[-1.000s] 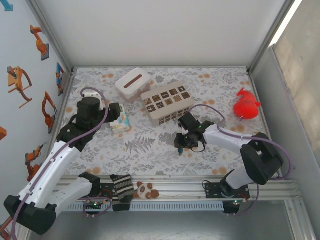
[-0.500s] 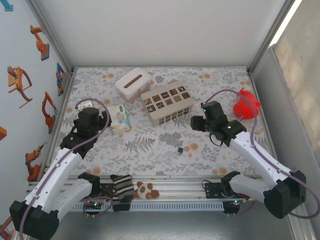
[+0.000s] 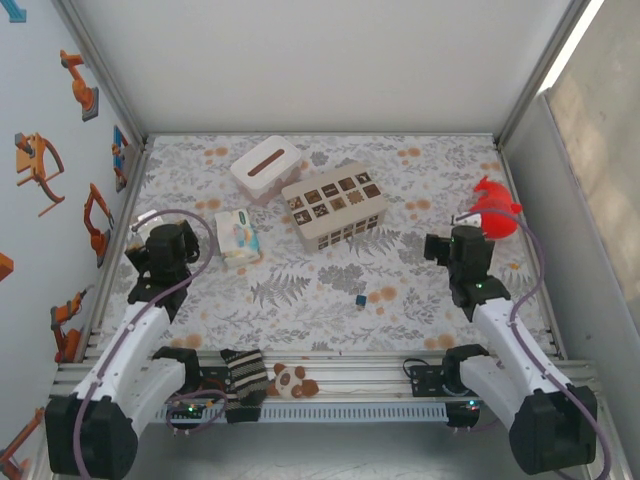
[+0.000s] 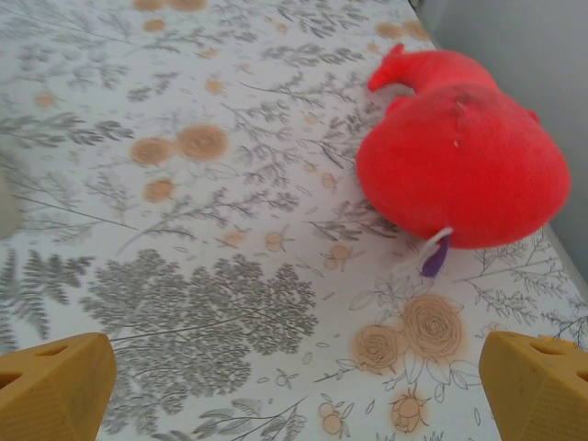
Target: Unlock a padlock with a key
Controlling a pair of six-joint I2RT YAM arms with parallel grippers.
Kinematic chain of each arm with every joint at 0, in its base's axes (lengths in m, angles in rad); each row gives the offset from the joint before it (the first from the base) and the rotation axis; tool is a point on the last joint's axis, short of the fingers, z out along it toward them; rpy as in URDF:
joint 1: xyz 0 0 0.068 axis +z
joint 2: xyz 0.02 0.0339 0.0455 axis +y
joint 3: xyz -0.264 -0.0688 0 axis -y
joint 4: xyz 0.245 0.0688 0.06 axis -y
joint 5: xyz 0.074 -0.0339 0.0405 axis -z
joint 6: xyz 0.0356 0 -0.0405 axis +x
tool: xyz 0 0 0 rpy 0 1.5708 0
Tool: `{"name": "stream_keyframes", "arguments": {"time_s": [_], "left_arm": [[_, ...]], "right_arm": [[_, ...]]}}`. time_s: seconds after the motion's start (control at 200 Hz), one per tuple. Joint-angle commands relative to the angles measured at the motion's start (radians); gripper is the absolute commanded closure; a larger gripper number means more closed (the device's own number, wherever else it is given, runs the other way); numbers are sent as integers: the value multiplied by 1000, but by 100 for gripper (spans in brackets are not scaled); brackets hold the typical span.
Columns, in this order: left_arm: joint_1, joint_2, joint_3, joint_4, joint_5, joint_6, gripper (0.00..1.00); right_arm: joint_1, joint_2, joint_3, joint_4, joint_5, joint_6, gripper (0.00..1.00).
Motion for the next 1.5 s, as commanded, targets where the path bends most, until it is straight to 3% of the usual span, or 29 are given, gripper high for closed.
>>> {"name": "stream_keyframes", "arguments": {"time_s": [0.0, 0.275, 0.441, 0.501, 0.656, 0.952, 1.087, 1.493], "left_arm": [[5, 93, -17, 194, 72, 103, 4], [7, 316, -68, 482, 245, 175, 4], [10, 428, -116, 672, 339, 238, 4], [12, 426, -93, 617, 375, 258, 4], [36, 448, -124, 722, 423, 302, 4], [140, 665, -213, 1117, 574, 262, 4], [140, 649, -71, 822, 503, 239, 4], [140, 648, -80, 832, 499, 237, 4]], "right_arm": [[-55, 67, -60, 291, 4, -15, 0], [-81, 339, -172, 790, -34, -47, 0], [-96, 438, -139, 877, -138, -115, 0], [-112, 487, -142, 937, -175, -124, 0], [-142, 659, -142, 1103, -245, -120, 0], [-188, 649, -67, 942, -249, -56, 0], [-188, 648, -67, 942, -247, -59, 0], [-189, 649, -66, 942, -255, -63, 0]]}}
